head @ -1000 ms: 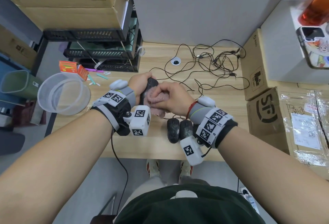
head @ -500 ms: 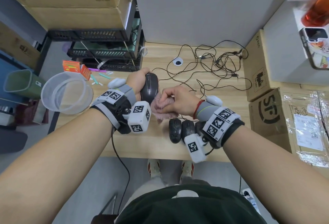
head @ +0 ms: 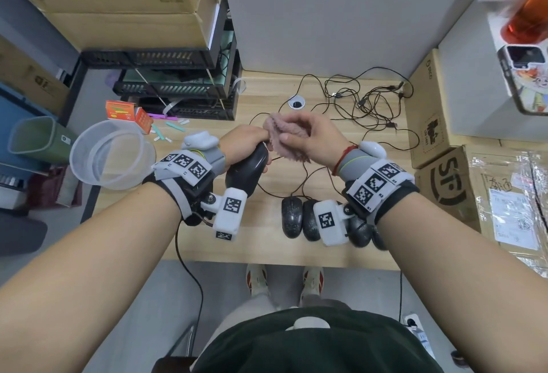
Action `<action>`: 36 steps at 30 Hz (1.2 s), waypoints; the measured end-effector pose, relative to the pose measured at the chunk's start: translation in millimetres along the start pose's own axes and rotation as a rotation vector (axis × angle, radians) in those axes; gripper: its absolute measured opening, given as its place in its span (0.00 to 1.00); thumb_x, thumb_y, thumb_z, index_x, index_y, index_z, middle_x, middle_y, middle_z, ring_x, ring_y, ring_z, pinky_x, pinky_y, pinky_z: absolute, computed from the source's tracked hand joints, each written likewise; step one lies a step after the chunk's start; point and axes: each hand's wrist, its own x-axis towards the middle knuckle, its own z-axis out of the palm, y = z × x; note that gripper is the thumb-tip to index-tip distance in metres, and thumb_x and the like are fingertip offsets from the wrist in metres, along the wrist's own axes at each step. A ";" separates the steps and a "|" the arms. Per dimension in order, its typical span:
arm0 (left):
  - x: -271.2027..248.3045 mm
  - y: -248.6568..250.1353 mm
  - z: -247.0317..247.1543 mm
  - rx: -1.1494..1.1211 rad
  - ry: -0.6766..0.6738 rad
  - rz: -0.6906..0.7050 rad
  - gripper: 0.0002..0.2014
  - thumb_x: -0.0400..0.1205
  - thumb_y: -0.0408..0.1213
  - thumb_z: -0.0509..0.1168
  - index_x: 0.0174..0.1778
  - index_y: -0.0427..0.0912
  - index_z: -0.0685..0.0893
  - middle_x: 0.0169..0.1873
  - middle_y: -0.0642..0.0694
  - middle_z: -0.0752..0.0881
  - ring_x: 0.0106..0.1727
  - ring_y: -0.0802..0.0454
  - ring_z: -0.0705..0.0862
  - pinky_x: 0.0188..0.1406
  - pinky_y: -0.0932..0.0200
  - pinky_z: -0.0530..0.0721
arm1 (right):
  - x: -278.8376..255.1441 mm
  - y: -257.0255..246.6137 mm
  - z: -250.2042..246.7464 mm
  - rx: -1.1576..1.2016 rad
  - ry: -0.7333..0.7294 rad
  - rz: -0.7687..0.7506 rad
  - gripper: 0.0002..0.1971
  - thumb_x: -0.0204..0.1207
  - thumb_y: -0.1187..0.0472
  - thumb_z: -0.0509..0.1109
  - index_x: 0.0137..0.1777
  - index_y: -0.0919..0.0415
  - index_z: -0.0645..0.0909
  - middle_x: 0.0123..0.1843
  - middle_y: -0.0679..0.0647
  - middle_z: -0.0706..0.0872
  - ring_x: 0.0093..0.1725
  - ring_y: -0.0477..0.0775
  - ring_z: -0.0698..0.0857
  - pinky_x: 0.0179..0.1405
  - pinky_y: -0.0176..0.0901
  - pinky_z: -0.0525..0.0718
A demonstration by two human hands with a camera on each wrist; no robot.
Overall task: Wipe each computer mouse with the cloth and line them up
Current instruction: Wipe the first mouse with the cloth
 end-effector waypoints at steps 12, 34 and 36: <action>-3.3 13.5 -12.3 0.086 -0.033 0.165 0.15 0.85 0.31 0.59 0.32 0.38 0.81 0.25 0.37 0.85 0.25 0.42 0.85 0.31 0.56 0.84 | 1.0 3.8 -0.1 -0.484 -0.048 0.004 0.07 0.76 0.64 0.72 0.41 0.50 0.80 0.32 0.47 0.84 0.33 0.50 0.82 0.35 0.39 0.80; 17.0 -13.9 -12.9 0.211 -0.008 0.180 0.17 0.91 0.44 0.58 0.38 0.41 0.81 0.25 0.33 0.85 0.21 0.41 0.86 0.25 0.59 0.81 | 10.6 9.5 -10.3 -0.368 0.064 0.068 0.09 0.76 0.56 0.74 0.37 0.57 0.84 0.29 0.53 0.86 0.29 0.50 0.83 0.29 0.35 0.79; 19.3 -14.0 -10.6 0.184 0.013 0.191 0.15 0.91 0.44 0.59 0.41 0.43 0.82 0.26 0.31 0.84 0.23 0.39 0.86 0.28 0.56 0.82 | 12.3 7.4 -5.5 -0.337 0.068 0.061 0.11 0.75 0.53 0.73 0.33 0.56 0.83 0.28 0.53 0.87 0.29 0.54 0.86 0.31 0.42 0.83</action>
